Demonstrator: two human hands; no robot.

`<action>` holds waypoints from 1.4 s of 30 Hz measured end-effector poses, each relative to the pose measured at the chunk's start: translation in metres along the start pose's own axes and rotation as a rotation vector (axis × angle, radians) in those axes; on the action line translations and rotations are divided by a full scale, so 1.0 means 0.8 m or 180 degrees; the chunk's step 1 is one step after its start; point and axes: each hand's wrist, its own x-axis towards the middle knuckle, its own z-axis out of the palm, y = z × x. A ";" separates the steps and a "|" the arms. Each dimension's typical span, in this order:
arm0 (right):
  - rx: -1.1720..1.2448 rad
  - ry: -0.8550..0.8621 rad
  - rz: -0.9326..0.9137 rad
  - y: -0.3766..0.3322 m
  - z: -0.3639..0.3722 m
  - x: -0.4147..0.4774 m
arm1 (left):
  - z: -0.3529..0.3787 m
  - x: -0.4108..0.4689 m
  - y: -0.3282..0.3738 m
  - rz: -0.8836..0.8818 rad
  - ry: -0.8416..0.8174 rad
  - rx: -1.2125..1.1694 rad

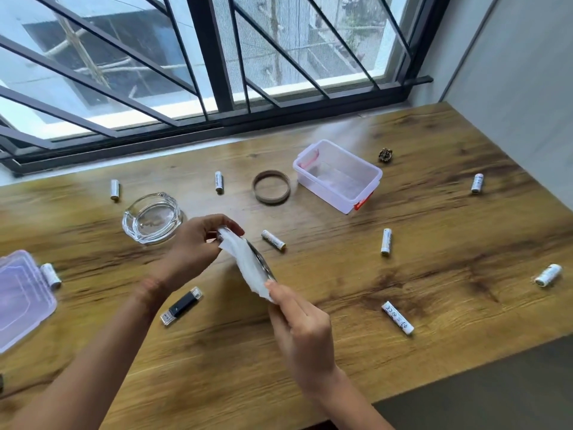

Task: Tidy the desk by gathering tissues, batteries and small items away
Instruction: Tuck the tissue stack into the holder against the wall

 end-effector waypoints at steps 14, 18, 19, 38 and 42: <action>0.0135 -0.0700 0.0887 0.006 -0.003 -0.016 | 0.101 -0.114 0.007 -0.0997 0.1414 -0.1949; -0.0032 -0.0752 0.1026 0.006 0.004 -0.025 | 0.119 -0.131 0.021 -0.0979 0.1013 -0.2095; -0.0070 -0.0728 0.1046 0.005 0.005 -0.026 | 0.120 -0.133 0.025 -0.0964 0.0916 -0.2117; 0.0022 -0.0015 0.1061 -0.025 -0.039 0.047 | 0.081 -0.092 0.072 0.0005 0.0018 -0.2316; -0.0102 0.0259 0.1182 0.004 -0.071 0.077 | 0.095 -0.049 0.107 0.0282 -0.0284 -0.2308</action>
